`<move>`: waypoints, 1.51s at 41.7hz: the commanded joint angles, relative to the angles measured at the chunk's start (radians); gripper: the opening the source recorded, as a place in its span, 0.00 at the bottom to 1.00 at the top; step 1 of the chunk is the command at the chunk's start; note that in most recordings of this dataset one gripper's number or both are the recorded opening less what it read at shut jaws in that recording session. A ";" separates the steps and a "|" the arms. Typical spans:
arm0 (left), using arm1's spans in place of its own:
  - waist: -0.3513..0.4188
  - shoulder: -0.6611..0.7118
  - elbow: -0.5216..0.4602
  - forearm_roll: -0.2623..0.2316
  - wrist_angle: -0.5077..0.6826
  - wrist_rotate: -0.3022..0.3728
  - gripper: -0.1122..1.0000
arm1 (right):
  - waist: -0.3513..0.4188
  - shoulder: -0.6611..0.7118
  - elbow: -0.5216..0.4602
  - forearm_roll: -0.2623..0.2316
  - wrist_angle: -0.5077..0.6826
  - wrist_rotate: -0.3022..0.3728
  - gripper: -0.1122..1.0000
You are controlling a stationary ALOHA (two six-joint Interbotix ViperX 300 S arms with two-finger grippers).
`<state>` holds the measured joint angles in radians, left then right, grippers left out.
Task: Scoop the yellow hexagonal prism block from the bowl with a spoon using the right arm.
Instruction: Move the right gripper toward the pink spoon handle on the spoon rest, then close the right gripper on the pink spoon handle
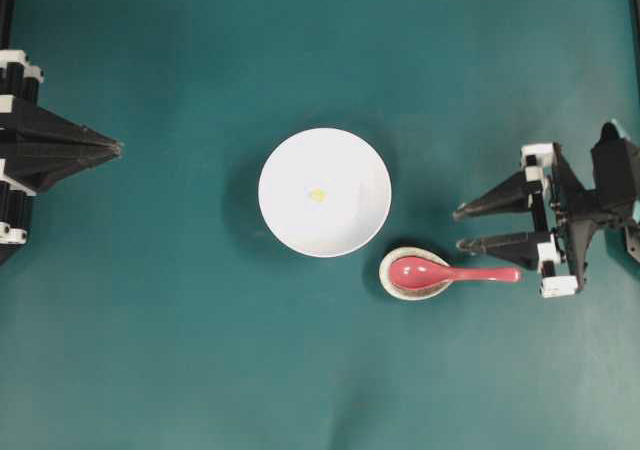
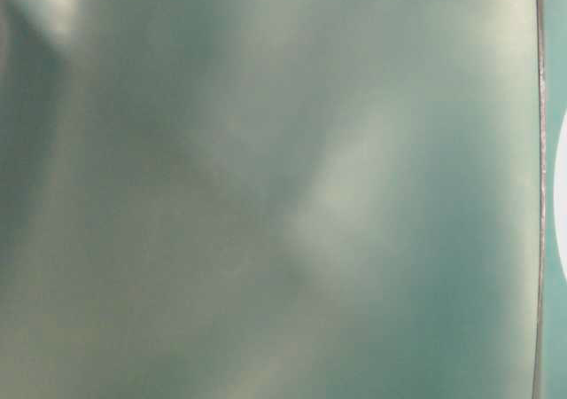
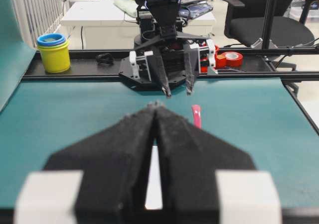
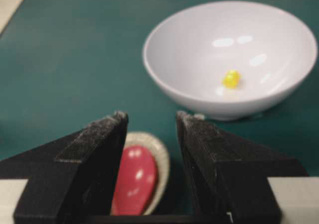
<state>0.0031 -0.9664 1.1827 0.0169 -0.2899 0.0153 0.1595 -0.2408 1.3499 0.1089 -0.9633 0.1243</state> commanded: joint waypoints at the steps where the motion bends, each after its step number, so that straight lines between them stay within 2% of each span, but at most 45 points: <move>1: 0.002 0.006 -0.014 0.003 -0.002 0.000 0.10 | 0.043 0.037 -0.003 0.035 -0.046 0.000 0.56; 11: 0.002 0.003 -0.014 0.003 0.006 0.002 0.10 | 0.193 0.153 0.000 0.184 -0.130 0.000 0.56; 16: 0.002 0.003 -0.014 0.006 0.008 0.002 0.10 | 0.250 0.207 0.000 0.239 -0.167 0.000 0.56; 28: 0.002 0.005 -0.014 0.008 0.008 0.034 0.10 | 0.318 0.337 0.003 0.308 -0.272 -0.005 0.56; 35: 0.002 0.005 -0.014 0.008 0.008 0.034 0.10 | 0.322 0.396 0.003 0.314 -0.302 -0.005 0.56; 45: 0.002 0.008 -0.014 0.002 0.003 0.018 0.10 | 0.331 0.411 0.008 0.314 -0.299 -0.005 0.56; 58: 0.002 0.009 -0.014 0.002 0.002 -0.052 0.10 | 0.337 0.413 0.002 0.316 -0.253 -0.005 0.56; 63: 0.000 0.009 -0.012 0.000 0.006 -0.060 0.10 | 0.337 0.411 0.000 0.316 -0.250 -0.005 0.56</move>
<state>0.0031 -0.9679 1.1827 0.0184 -0.2792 -0.0430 0.4924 0.1810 1.3545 0.4234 -1.2103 0.1227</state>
